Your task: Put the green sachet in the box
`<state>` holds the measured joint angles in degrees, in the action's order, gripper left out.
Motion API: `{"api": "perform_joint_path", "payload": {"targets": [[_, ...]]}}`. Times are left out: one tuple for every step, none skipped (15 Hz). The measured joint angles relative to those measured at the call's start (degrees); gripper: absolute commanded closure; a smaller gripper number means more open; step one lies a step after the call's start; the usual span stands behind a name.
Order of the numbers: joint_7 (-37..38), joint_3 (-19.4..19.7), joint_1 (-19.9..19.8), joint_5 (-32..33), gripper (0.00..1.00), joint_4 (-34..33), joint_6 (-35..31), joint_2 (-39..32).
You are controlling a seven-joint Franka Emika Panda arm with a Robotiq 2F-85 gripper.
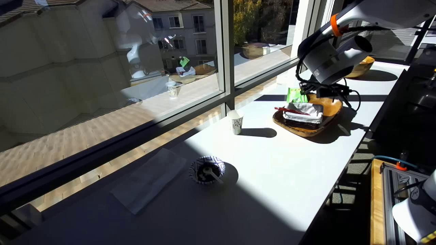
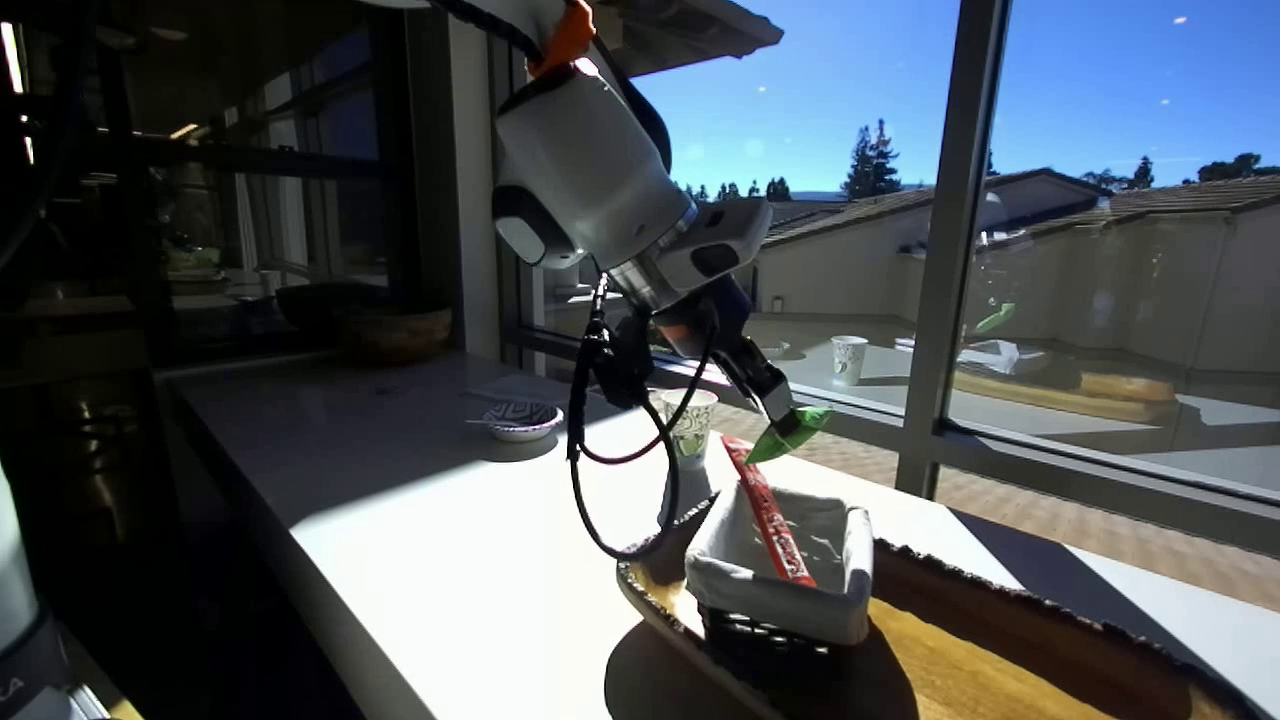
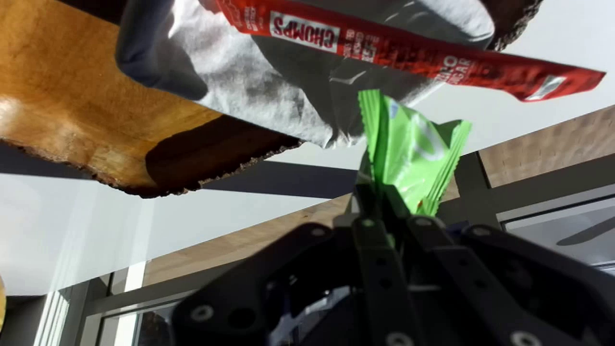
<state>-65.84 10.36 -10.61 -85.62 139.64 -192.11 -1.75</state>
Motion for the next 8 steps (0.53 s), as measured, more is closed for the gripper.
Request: {"api": "perform_joint_path", "payload": {"targets": [[2.94,-0.16,0.22,3.80,0.98,1.59,-0.81,-0.25],[3.96,-0.37,0.42,4.95,0.98,2.45,-2.40,-0.49],[3.90,-0.58,0.50,5.08,0.98,2.72,-4.04,-0.60],[3.91,-0.67,0.50,5.60,0.98,2.86,-5.50,-0.60],[3.99,-0.66,0.48,6.47,0.98,2.91,-6.95,-0.61],[4.11,-0.62,0.38,7.45,0.98,3.00,-8.02,-0.64],[4.65,-0.52,0.28,8.94,0.98,3.15,-8.75,-0.75],[5.70,-0.46,0.10,11.09,0.98,3.32,-9.17,-0.92]]}}
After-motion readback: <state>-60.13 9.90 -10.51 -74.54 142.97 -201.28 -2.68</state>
